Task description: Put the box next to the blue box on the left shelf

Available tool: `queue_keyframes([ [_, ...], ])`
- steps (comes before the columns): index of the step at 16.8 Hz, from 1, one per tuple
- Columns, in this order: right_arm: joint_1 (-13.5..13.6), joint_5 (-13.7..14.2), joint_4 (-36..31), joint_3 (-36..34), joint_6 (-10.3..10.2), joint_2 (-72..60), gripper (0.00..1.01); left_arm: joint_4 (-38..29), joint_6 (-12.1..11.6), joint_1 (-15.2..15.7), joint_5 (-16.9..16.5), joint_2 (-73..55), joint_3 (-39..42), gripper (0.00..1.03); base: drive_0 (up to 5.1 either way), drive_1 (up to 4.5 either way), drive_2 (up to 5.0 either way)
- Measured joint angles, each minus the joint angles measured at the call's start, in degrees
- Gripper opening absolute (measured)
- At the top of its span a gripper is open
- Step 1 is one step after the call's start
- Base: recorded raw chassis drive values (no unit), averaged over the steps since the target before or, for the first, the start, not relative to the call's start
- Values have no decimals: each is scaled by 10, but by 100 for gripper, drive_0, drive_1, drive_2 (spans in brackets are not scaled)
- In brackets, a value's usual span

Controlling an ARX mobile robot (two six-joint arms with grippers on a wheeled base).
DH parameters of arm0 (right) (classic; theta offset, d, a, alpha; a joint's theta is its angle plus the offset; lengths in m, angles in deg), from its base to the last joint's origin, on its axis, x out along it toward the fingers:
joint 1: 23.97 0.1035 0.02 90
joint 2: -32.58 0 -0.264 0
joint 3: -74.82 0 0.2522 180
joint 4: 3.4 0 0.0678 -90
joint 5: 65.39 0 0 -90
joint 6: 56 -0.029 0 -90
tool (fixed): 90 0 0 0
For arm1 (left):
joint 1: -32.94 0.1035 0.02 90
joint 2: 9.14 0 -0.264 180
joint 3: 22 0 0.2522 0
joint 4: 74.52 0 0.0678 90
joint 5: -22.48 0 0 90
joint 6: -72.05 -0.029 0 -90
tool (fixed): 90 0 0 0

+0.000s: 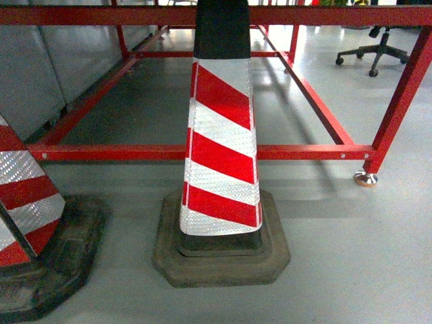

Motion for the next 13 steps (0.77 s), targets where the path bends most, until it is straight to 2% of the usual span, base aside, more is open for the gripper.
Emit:
queue_keyframes([
  [13,0,0,0,0,0,0,98,0,0,0,0,0,0,98,0,0,0],
])
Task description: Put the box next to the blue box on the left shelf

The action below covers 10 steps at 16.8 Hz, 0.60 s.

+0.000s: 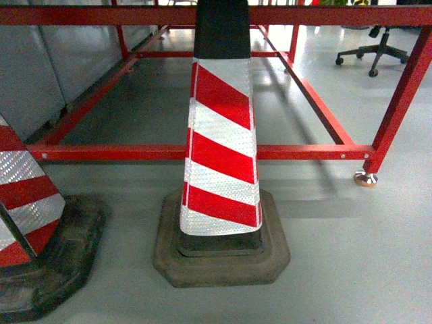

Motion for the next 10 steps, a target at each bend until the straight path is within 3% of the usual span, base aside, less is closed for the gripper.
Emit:
queue_keyframes([
  [10,0,0,0,0,0,0,98,0,0,0,0,0,0,98,0,0,0],
])
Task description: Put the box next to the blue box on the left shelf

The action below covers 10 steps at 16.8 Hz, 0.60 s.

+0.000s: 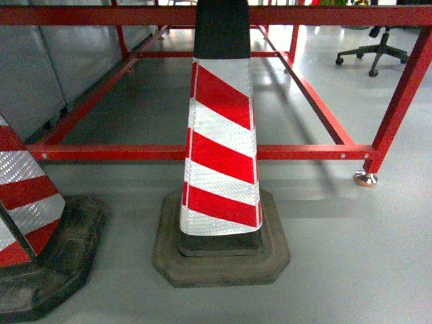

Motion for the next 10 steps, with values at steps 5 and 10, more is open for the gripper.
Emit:
queue_keyframes([
  [5,0,0,0,0,0,0,98,1,0,0,-1,0,0,98,0,0,0],
  [10,0,0,1,0,0,0,98,0,-6,0,-1,0,0,98,0,0,0],
])
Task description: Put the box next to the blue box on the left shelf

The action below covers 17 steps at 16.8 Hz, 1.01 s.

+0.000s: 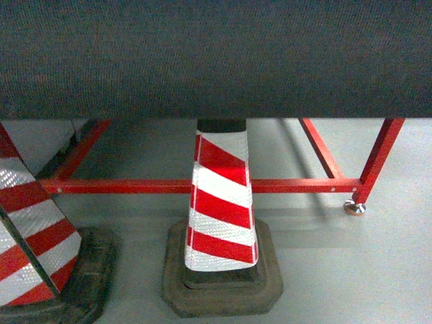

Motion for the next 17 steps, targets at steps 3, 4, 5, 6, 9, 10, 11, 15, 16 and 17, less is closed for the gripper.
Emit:
queue_keyframes([
  [3,0,0,0,0,0,0,98,0,0,0,0,0,0,98,0,0,0],
  [4,0,0,0,0,1,0,98,0,0,0,-1,0,0,98,0,0,0],
  [5,0,0,0,0,0,0,98,0,0,0,0,0,0,98,0,0,0],
  [6,0,0,0,0,1,0,98,0,0,0,0,0,0,98,0,0,0],
  [9,0,0,-1,0,1,0,98,0,0,0,0,0,0,98,0,0,0],
  [10,0,0,0,0,1,0,98,0,0,0,-1,0,0,98,0,0,0],
  [11,0,0,0,0,0,0,98,0,0,0,0,0,0,98,0,0,0],
  [15,0,0,0,0,1,0,98,0,0,0,0,0,0,98,0,0,0],
  [16,0,0,0,0,0,0,98,0,0,0,0,0,0,98,0,0,0],
  [17,0,0,-2,0,0,0,98,-1,0,0,0,0,0,98,0,0,0],
])
